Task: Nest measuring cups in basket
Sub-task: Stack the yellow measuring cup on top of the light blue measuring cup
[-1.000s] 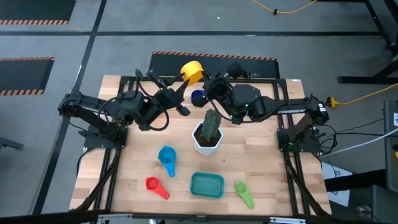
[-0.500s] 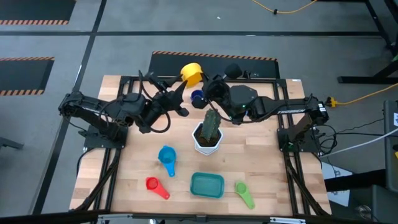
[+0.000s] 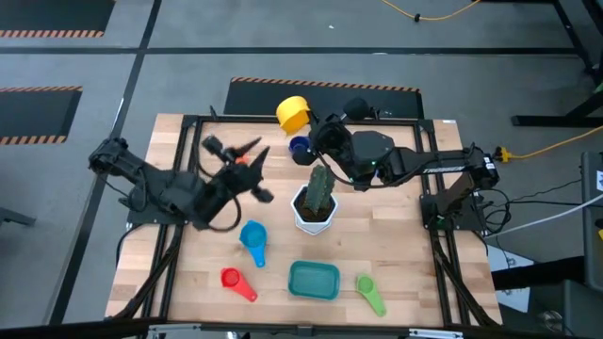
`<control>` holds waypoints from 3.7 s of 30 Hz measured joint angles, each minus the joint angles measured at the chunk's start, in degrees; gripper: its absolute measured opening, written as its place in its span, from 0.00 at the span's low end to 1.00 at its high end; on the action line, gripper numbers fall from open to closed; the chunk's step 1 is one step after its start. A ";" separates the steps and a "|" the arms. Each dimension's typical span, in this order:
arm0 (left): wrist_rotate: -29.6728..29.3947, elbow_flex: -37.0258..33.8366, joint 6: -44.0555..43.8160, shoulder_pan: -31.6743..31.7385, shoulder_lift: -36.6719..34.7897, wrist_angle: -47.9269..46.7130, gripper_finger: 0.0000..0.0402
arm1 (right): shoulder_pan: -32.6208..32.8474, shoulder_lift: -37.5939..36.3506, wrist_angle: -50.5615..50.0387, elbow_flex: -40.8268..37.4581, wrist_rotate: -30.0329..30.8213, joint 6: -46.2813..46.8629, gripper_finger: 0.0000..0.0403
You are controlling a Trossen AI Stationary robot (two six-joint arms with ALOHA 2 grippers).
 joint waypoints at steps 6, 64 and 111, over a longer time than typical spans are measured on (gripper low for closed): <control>2.70 0.00 -18.13 -5.88 0.03 -15.19 0.28 | 2.54 0.00 0.02 0.00 -1.11 0.37 0.04; 17.87 -0.44 -47.79 -1.81 0.12 -38.60 0.01 | 7.87 0.07 -1.64 -0.04 -14.68 8.36 0.32; 26.60 -32.48 -137.73 -25.57 0.12 -20.50 0.00 | 16.92 -16.52 -55.21 -7.41 -8.77 37.64 0.42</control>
